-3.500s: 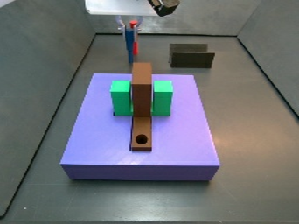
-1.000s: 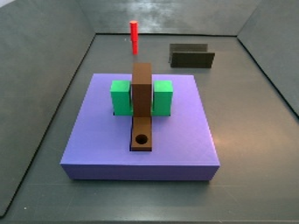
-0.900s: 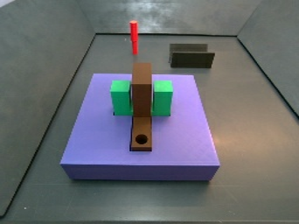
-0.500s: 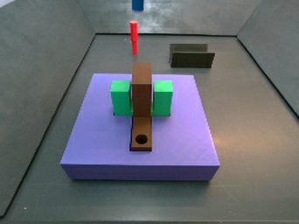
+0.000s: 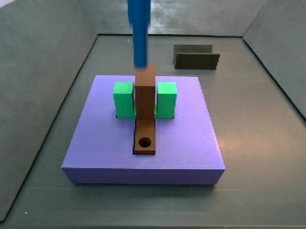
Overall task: Pick up the blue object. Move up. Move to above the board. Insert the blue object.
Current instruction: Insert the blue object.
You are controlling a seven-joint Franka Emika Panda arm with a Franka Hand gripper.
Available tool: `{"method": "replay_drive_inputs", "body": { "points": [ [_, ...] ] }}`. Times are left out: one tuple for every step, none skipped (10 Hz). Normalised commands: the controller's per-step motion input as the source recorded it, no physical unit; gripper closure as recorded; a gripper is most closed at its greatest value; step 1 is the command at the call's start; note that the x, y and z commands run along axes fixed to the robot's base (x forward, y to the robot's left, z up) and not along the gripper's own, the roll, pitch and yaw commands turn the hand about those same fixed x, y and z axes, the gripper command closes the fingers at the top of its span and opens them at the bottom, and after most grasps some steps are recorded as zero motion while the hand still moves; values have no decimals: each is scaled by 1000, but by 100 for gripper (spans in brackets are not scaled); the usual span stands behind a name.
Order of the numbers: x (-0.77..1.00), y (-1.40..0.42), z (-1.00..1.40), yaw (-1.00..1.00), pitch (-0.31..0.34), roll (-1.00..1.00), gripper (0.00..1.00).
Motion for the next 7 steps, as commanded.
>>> {"method": "replay_drive_inputs", "body": {
  "points": [
    [0,-203,-826,-60,-136,197,100],
    [0,-137,-800,-23,-124,226,100],
    [0,-166,-549,-374,0,381,100],
    [0,-160,-634,-446,11,283,100],
    [0,-46,-749,-420,23,193,100],
    [60,-57,-691,-357,0,0,100],
    [57,-3,-569,-251,-10,-67,100]
  ]
}}
